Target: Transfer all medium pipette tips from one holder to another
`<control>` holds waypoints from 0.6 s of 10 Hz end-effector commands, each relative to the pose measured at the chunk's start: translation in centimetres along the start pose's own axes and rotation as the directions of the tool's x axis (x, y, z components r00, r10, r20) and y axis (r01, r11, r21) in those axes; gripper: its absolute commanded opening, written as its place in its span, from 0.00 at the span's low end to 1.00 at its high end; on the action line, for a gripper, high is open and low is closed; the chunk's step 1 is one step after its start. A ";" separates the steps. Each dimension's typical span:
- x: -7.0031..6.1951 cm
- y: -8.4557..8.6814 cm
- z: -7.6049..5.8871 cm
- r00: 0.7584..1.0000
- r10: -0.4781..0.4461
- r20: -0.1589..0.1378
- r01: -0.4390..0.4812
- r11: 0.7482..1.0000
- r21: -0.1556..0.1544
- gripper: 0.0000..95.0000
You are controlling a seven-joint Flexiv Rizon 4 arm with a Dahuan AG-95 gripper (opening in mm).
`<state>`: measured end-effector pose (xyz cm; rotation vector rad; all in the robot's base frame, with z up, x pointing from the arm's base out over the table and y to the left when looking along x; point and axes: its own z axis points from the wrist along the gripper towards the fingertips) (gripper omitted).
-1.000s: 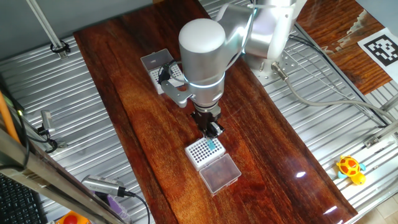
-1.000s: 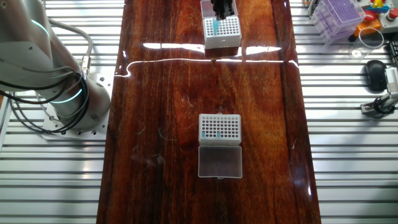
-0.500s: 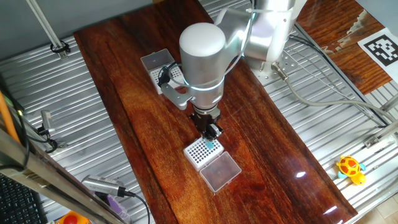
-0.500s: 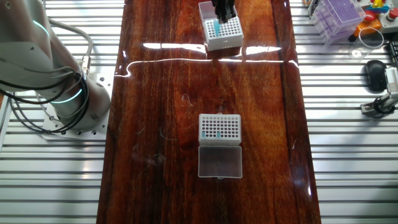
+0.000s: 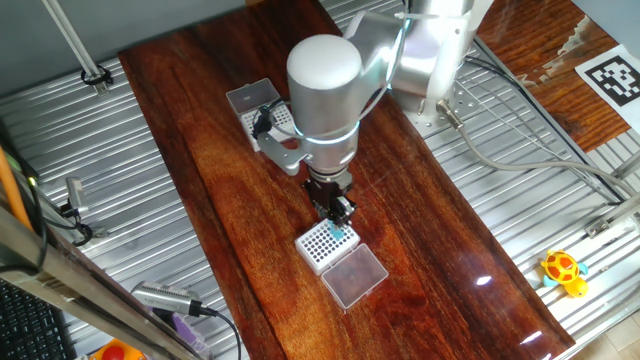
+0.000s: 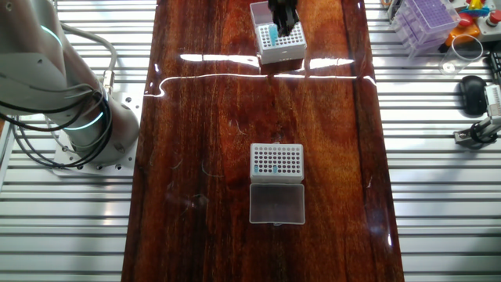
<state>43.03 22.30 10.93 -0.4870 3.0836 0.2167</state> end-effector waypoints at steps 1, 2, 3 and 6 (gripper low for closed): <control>0.6 -3.6 -0.8 0.998 -0.067 -0.020 0.067 0.998 -0.004 0.20; 1.8 -7.7 -1.5 0.989 -0.142 -0.032 0.142 0.990 -0.007 0.20; 2.8 -10.0 -2.0 0.982 -0.184 -0.036 0.184 0.983 -0.008 0.20; 6.5 -16.1 -3.2 0.958 -0.283 -0.052 0.283 0.959 0.000 0.20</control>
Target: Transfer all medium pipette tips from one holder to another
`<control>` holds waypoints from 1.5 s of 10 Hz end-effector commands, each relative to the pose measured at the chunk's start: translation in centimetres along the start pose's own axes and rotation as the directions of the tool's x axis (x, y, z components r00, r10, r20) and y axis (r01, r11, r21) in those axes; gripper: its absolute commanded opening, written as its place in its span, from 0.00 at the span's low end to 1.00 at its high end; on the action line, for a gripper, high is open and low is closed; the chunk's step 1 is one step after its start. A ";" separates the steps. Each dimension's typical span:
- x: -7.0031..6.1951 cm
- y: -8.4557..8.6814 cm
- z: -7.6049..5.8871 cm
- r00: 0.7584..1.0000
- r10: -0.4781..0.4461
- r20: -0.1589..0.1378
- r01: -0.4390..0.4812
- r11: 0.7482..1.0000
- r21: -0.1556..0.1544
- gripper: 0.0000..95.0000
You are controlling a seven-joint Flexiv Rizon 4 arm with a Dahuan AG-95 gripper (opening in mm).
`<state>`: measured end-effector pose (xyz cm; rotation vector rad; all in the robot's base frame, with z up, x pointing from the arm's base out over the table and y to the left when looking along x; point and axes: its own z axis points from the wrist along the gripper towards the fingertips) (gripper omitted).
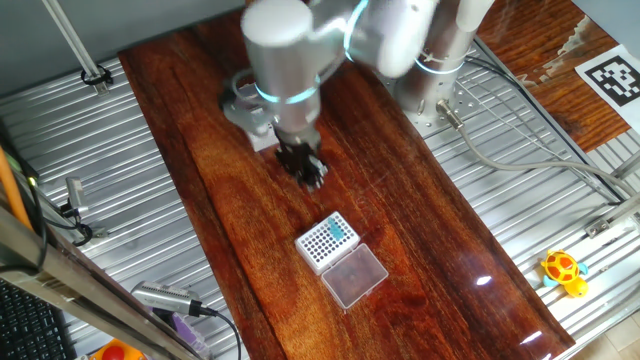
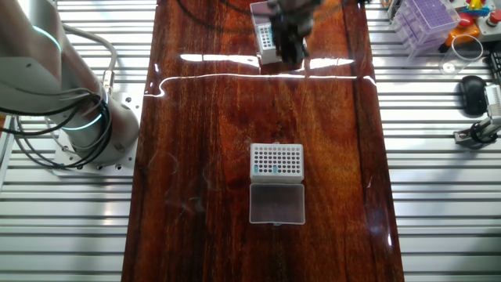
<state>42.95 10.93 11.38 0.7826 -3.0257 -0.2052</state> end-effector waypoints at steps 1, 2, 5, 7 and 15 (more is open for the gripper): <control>4.5 -4.8 -1.4 0.996 -0.086 -0.023 0.087 0.996 0.005 0.20; 4.5 -4.8 -1.4 0.997 -0.073 -0.024 0.073 0.997 0.006 0.20; 4.5 -4.8 -1.4 0.995 0.096 -0.008 -0.096 0.995 0.017 0.20; 4.5 -4.8 -1.4 0.991 0.131 -0.002 -0.131 0.991 0.028 0.20; 12.0 -19.2 -2.0 0.990 -0.141 -0.024 0.142 0.989 0.042 0.20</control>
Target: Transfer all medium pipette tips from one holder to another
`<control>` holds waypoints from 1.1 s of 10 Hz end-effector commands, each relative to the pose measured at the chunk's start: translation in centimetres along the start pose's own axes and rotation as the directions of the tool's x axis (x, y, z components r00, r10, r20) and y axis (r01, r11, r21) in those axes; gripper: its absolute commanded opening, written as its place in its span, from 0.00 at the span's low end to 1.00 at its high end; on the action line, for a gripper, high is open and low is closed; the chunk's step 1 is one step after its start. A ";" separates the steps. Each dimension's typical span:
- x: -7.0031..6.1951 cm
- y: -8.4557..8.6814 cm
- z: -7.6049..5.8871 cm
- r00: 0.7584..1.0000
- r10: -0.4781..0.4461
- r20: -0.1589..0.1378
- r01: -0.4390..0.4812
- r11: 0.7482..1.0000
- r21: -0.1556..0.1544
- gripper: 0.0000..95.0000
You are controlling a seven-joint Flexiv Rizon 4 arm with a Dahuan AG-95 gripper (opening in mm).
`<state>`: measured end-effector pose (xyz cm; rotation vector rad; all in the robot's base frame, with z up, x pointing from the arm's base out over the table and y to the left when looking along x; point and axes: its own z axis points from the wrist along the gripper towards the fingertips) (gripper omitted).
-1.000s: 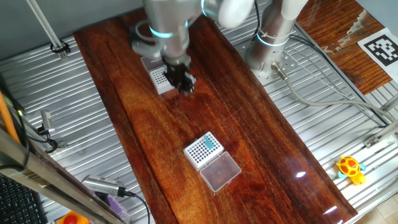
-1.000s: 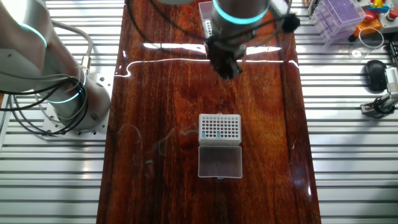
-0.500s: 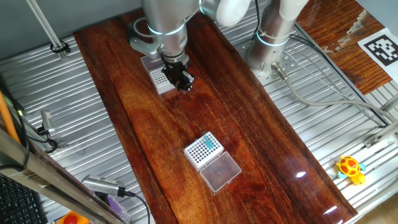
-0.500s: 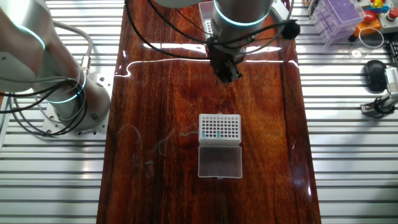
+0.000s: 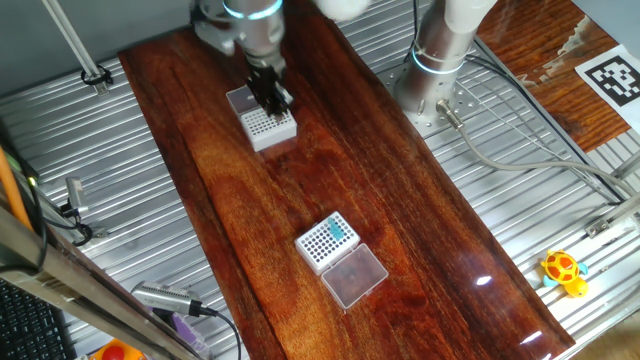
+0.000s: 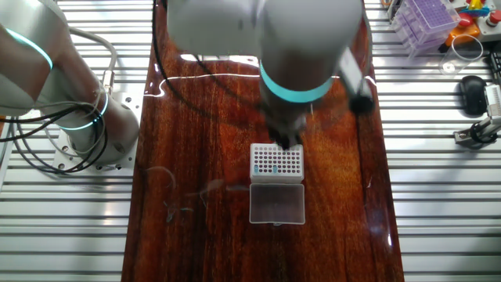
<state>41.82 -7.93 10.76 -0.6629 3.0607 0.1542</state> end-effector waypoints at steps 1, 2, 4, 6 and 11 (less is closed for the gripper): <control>1.7 -3.8 -0.2 0.974 -0.226 -0.032 0.226 0.974 0.008 0.20; 1.8 -3.9 -0.3 0.973 -0.229 -0.036 0.229 0.973 0.013 0.20; 1.7 -4.0 -0.1 0.972 -0.231 -0.037 0.232 0.973 0.015 0.20; 1.6 -4.0 0.5 0.972 -0.233 -0.033 0.234 0.972 0.016 0.20; 1.8 -4.0 1.4 0.973 -0.227 -0.034 0.228 0.974 0.011 0.20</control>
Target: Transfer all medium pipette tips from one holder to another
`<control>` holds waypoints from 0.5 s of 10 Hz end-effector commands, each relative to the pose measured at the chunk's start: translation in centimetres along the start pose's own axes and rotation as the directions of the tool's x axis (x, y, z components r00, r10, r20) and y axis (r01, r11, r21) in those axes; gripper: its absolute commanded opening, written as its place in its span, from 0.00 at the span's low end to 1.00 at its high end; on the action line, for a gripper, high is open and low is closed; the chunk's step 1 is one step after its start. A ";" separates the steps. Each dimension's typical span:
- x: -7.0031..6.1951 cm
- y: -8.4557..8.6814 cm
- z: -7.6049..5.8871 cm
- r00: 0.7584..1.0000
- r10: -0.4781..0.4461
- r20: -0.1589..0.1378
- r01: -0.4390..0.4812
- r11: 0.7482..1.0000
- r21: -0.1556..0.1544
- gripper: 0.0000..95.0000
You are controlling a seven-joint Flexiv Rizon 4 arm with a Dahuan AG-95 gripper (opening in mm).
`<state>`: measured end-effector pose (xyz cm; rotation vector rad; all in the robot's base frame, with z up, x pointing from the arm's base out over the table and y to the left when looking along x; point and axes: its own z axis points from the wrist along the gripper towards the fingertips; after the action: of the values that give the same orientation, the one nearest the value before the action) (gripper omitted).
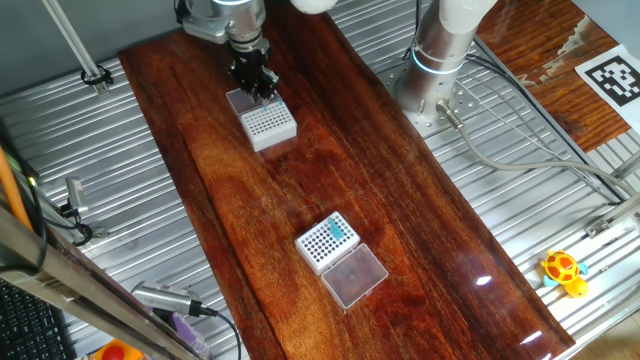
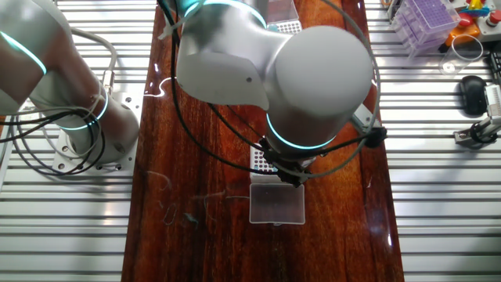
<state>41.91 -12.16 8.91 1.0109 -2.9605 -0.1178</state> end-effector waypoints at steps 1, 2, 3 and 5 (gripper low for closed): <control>0.1 0.1 0.2 1.000 0.001 0.001 -0.001 1.000 -0.002 0.20; 0.2 0.3 0.4 1.000 0.001 0.004 -0.001 1.000 -0.003 0.20; 0.4 0.4 0.7 1.000 0.004 0.007 -0.004 1.000 -0.003 0.20; 0.4 0.5 0.9 1.000 0.003 0.006 -0.003 1.000 -0.001 0.20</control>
<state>41.27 -11.87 8.05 1.0070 -2.9663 -0.1202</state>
